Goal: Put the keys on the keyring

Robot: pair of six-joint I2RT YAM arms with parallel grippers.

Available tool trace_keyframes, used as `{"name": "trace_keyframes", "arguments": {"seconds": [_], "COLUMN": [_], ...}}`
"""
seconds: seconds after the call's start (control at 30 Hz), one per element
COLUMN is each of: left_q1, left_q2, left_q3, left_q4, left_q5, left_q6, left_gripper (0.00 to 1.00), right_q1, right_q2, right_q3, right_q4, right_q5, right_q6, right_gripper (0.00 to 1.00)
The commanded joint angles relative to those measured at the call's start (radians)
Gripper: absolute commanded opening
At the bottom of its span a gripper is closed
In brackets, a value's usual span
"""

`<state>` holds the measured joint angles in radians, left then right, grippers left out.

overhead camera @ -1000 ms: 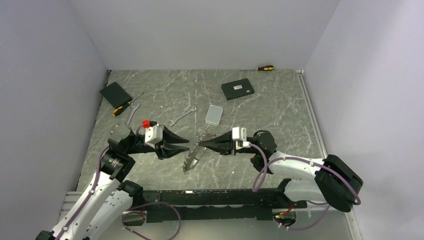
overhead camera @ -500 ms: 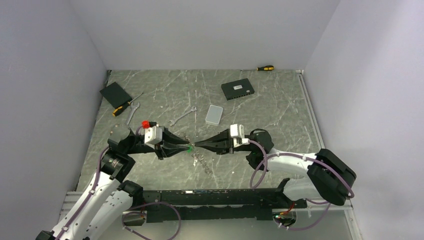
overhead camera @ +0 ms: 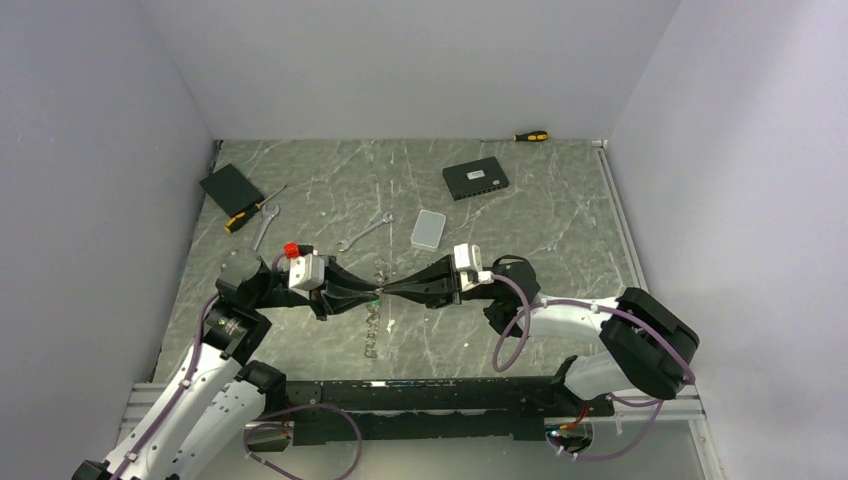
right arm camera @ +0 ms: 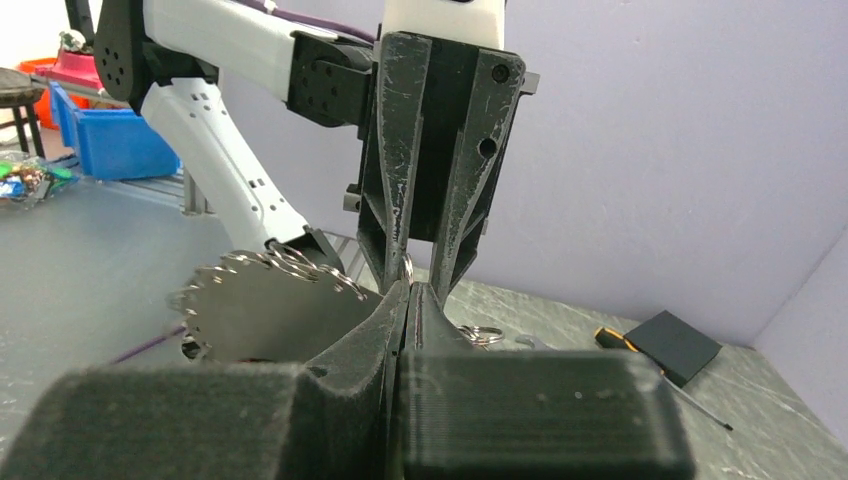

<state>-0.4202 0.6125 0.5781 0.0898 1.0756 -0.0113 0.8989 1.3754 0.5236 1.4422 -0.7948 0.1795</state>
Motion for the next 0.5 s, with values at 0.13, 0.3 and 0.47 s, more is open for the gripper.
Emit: {"name": "trace_keyframes", "arguments": {"seconds": [0.13,0.3,0.47], "left_q1": [-0.002,-0.002,-0.002], "left_q2": [0.000,0.000,0.013], "left_q3": [0.013,0.031,0.051], "left_q4": [-0.001,-0.050,-0.088], "left_q5": [0.012,-0.014,-0.029], "left_q6": [-0.001,0.034,0.052], "left_gripper": [0.00,0.00,0.00], "right_q1": [0.016,0.018,0.019], "right_q2": [-0.001,-0.018,-0.090], "right_q3": [0.049,0.048,0.044], "right_q4": [0.099,0.018,-0.214], "right_q5": [-0.008,0.011,-0.004], "right_q6": [0.020,0.019,-0.065], "right_gripper": [0.00,0.33,0.45]}}
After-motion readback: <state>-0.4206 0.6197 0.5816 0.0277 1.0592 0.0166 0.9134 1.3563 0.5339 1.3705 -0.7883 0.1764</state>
